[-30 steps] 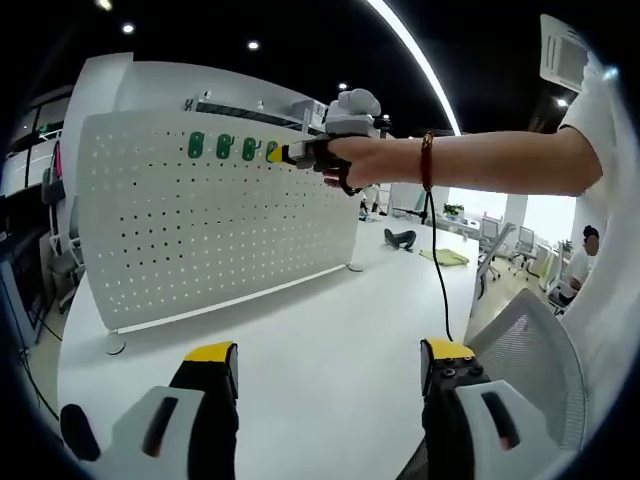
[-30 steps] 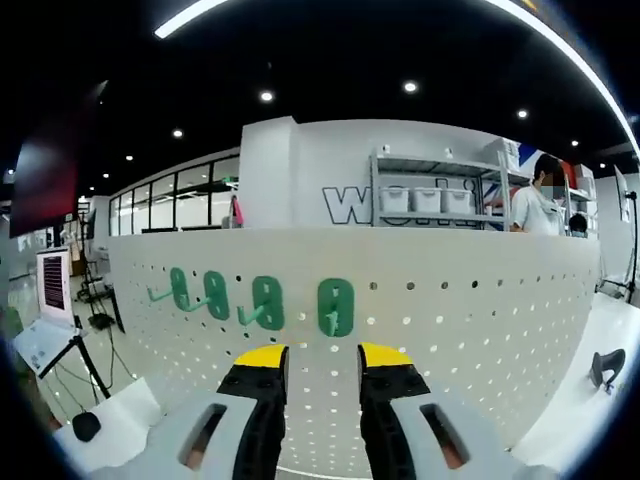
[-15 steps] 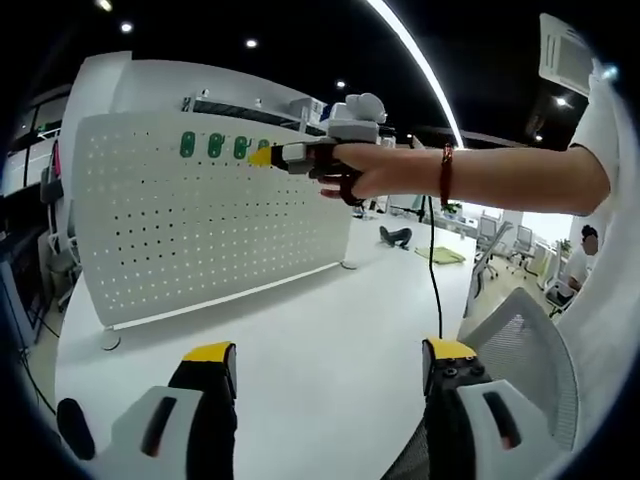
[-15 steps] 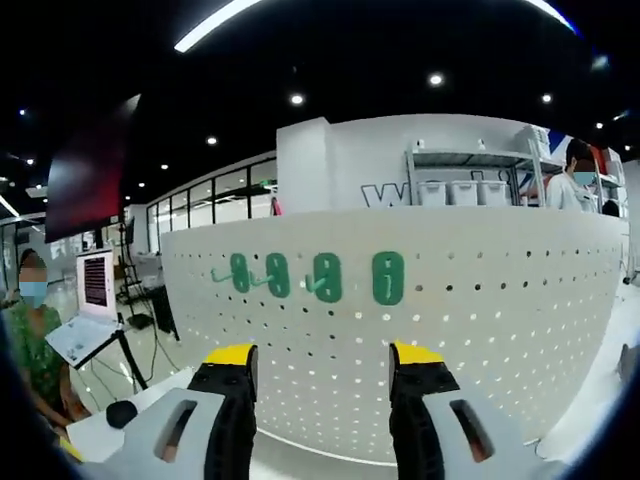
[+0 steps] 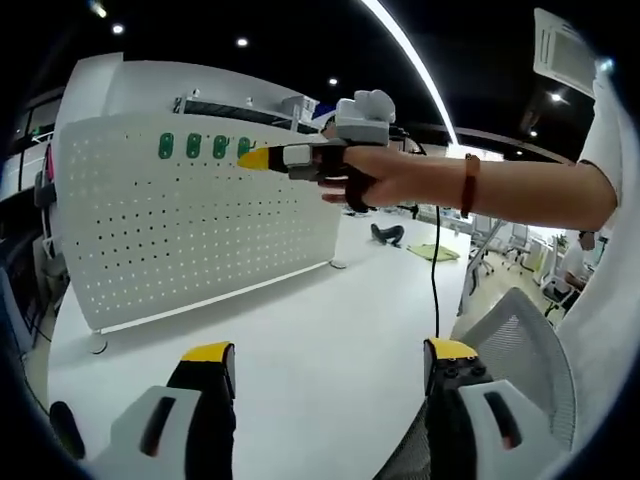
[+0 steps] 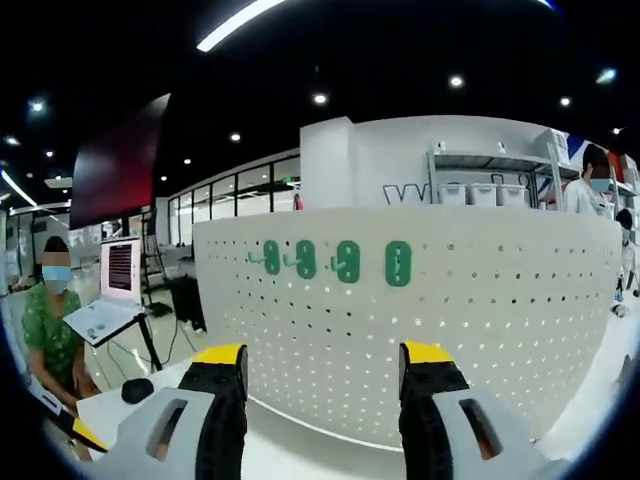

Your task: Insert the hook assembly into the mounting plate slot until the hook locks in place.

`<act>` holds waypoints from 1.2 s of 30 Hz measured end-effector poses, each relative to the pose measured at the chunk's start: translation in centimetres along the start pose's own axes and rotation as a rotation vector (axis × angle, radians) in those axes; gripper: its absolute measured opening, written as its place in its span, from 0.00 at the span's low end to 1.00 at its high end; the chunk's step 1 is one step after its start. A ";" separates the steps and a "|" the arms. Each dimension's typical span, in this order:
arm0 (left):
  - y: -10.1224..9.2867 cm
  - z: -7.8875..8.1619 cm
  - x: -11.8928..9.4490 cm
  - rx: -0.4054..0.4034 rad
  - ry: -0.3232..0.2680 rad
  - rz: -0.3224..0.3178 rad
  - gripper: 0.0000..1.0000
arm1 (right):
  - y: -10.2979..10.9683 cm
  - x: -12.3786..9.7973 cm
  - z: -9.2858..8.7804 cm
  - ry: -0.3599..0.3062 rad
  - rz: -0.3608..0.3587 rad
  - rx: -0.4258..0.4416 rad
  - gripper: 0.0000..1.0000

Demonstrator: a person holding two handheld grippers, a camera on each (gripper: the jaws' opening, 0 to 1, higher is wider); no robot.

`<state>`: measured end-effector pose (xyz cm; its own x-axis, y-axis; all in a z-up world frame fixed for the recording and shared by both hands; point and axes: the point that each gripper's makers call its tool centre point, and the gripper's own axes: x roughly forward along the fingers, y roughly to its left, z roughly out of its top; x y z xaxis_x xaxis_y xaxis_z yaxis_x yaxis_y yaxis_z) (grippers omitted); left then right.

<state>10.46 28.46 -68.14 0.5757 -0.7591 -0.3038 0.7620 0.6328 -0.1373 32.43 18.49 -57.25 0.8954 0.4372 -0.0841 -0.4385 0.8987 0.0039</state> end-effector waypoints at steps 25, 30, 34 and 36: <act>0.3 1.0 -0.6 0.015 0.009 0.078 0.84 | 0.9 -8.5 -4.7 0.086 0.098 -0.005 0.69; 0.4 1.7 -1.4 0.024 -0.006 0.084 0.84 | 1.7 -10.5 -5.5 0.102 0.137 -0.016 0.69; 0.7 1.7 -1.8 0.029 0.004 0.098 0.84 | 1.7 -12.2 -5.7 0.107 0.150 -0.028 0.70; 0.8 1.9 -2.0 0.025 -0.001 0.100 0.84 | 1.7 -13.1 -5.8 0.117 0.156 -0.015 0.71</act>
<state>10.44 30.21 -65.81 0.6490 -0.6928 -0.3143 0.7082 0.7011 -0.0831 19.47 14.11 -61.93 0.8016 0.5639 -0.1988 -0.5734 0.8192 0.0112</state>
